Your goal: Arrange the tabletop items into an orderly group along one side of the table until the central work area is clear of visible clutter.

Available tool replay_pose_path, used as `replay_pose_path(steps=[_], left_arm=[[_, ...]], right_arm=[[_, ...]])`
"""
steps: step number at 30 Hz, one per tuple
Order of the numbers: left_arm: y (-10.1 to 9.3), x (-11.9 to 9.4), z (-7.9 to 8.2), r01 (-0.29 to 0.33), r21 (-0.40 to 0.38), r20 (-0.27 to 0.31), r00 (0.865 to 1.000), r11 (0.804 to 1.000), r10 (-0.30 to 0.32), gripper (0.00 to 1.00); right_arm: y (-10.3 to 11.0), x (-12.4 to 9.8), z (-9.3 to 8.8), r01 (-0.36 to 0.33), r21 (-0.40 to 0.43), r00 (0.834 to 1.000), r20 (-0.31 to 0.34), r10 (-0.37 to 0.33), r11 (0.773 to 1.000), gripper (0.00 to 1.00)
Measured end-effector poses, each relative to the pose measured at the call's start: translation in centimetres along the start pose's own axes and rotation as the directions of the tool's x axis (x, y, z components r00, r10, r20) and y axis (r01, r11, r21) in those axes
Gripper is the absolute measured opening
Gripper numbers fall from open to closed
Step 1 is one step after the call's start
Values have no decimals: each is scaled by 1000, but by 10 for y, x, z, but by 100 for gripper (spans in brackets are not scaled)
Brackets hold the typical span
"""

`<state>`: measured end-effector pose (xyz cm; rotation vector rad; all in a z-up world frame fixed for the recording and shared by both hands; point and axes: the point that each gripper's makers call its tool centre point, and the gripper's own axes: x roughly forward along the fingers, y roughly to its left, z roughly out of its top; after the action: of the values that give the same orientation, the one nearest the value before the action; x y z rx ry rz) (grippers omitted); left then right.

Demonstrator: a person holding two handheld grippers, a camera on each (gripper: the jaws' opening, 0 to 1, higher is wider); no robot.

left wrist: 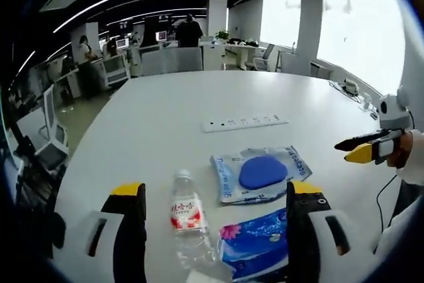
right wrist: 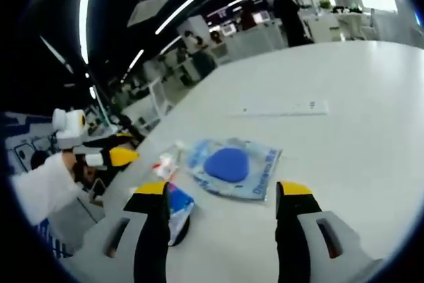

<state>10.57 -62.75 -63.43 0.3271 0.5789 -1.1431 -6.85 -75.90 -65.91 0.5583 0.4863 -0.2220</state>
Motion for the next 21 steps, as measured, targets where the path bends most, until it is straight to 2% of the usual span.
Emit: replay_pose_path(steps=[12,21], left_arm=[[-1,-13,-25,3,-5,-39,999,1000,-3,83],[-7,-25,-57,3,-23,-78,997,1000,-5,81]], right_arm=[[5,-5,-16,-19,19,1000,-25,19,1000,60],[15,-9,-34,-42,28,998,-47,43,999,58]])
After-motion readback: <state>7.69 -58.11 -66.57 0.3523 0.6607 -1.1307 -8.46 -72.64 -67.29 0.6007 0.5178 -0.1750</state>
